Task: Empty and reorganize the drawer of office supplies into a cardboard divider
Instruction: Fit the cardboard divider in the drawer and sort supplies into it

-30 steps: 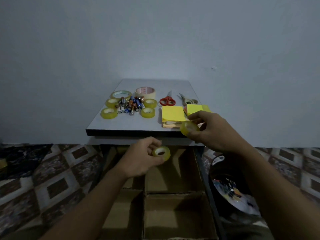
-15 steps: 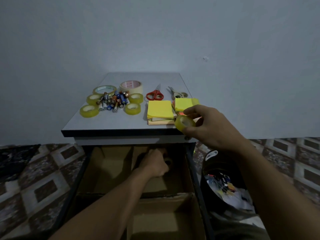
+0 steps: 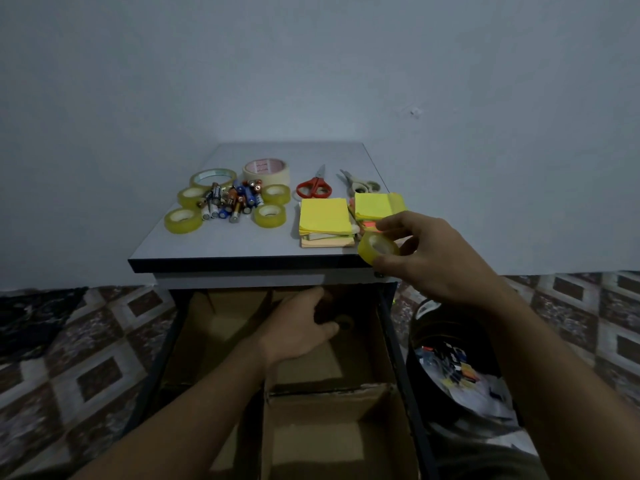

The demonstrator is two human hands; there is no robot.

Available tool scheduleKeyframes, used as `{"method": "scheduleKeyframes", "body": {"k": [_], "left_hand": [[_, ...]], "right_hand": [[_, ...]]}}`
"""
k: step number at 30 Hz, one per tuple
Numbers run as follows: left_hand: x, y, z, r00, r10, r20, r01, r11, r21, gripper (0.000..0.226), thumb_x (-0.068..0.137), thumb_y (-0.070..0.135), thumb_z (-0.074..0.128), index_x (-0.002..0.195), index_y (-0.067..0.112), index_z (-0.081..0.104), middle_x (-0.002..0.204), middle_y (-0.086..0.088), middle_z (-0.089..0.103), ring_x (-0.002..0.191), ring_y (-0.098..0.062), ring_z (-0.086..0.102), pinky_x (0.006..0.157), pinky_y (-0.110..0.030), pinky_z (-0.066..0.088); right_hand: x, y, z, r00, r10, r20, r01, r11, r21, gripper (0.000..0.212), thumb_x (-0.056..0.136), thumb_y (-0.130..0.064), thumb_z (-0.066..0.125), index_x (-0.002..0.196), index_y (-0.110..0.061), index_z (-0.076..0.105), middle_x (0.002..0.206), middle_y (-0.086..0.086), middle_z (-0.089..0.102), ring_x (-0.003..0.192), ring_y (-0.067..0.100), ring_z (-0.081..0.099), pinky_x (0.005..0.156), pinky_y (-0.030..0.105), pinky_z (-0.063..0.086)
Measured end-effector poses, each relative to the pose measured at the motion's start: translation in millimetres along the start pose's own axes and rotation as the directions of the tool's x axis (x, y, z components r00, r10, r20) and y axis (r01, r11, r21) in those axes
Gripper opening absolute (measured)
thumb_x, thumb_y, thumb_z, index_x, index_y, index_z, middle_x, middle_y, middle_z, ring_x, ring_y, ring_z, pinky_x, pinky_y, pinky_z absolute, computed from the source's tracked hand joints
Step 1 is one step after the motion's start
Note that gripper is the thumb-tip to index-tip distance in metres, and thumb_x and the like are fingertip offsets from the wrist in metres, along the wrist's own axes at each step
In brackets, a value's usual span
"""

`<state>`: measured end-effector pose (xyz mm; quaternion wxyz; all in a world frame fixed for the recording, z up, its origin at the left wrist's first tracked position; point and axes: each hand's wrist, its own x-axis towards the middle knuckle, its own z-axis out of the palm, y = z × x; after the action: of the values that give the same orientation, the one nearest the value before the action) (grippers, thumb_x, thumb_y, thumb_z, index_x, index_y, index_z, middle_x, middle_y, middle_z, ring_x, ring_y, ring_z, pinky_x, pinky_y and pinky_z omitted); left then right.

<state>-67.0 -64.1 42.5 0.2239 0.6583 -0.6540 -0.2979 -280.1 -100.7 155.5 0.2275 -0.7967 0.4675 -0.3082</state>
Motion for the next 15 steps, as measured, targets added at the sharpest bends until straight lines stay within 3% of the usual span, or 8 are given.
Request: {"method": "scheduleKeyframes", "body": {"k": [5, 8, 11, 13, 15], "left_hand": [[-51.8, -15.8, -55.8, 0.982, 0.063, -0.178, -0.070, 0.997, -0.031, 0.035, 0.091, 0.034, 0.068, 0.124, 0.033, 0.058, 0.115, 0.016, 0.062, 0.106, 0.000, 0.059, 0.090, -0.026, 0.052], [-77.1, -40.9, -83.8, 0.949, 0.011, -0.315, -0.019, 1.000, -0.023, 0.029, 0.091, 0.031, 0.068, 0.120, 0.028, 0.062, 0.110, 0.011, 0.064, 0.104, -0.006, 0.061, 0.087, -0.026, 0.051], [-90.9, -66.6, -99.4, 0.896, -0.060, -0.440, 0.058, 0.998, -0.019, 0.028, 0.091, 0.026, 0.069, 0.119, 0.025, 0.065, 0.111, 0.009, 0.061, 0.100, -0.005, 0.056, 0.076, -0.015, 0.042], [-93.8, -81.5, -102.3, 0.880, -0.097, -0.466, 0.099, 0.995, -0.020, 0.028, 0.091, 0.025, 0.069, 0.119, 0.024, 0.066, 0.114, 0.009, 0.059, 0.104, -0.007, 0.055, 0.077, -0.019, 0.042], [-94.7, -92.7, -99.5, 0.878, -0.119, -0.463, 0.118, 0.993, -0.032, 0.030, 0.092, 0.025, 0.068, 0.121, 0.024, 0.066, 0.116, 0.011, 0.059, 0.107, -0.009, 0.055, 0.079, -0.022, 0.041]], "right_hand": [[-7.0, -4.9, 19.4, 0.996, 0.003, 0.086, -0.003, 1.000, 0.005, 0.047, 0.081, -0.035, 0.077, 0.124, -0.025, 0.061, 0.113, -0.008, 0.067, 0.093, 0.010, 0.065, 0.083, 0.032, 0.055], [-13.2, -11.1, 37.3, 0.994, 0.017, 0.109, -0.017, 1.000, -0.002, 0.045, 0.081, -0.033, 0.077, 0.123, -0.027, 0.060, 0.111, -0.009, 0.064, 0.094, 0.008, 0.062, 0.081, 0.027, 0.055], [-18.6, -13.5, 62.2, 0.981, 0.047, 0.188, -0.044, 0.999, -0.019, 0.048, 0.082, -0.030, 0.076, 0.125, -0.029, 0.056, 0.114, -0.011, 0.060, 0.096, 0.007, 0.060, 0.080, 0.027, 0.057], [-17.8, -10.1, 80.1, 0.968, 0.065, 0.243, -0.059, 0.998, -0.032, 0.048, 0.082, -0.027, 0.076, 0.125, -0.029, 0.056, 0.115, -0.010, 0.060, 0.099, 0.005, 0.058, 0.083, 0.026, 0.054], [-14.2, -4.7, 98.3, 0.957, 0.085, 0.278, -0.072, 0.996, -0.055, 0.046, 0.083, -0.024, 0.075, 0.126, -0.026, 0.056, 0.117, -0.007, 0.061, 0.099, 0.007, 0.057, 0.076, 0.017, 0.048]]}}
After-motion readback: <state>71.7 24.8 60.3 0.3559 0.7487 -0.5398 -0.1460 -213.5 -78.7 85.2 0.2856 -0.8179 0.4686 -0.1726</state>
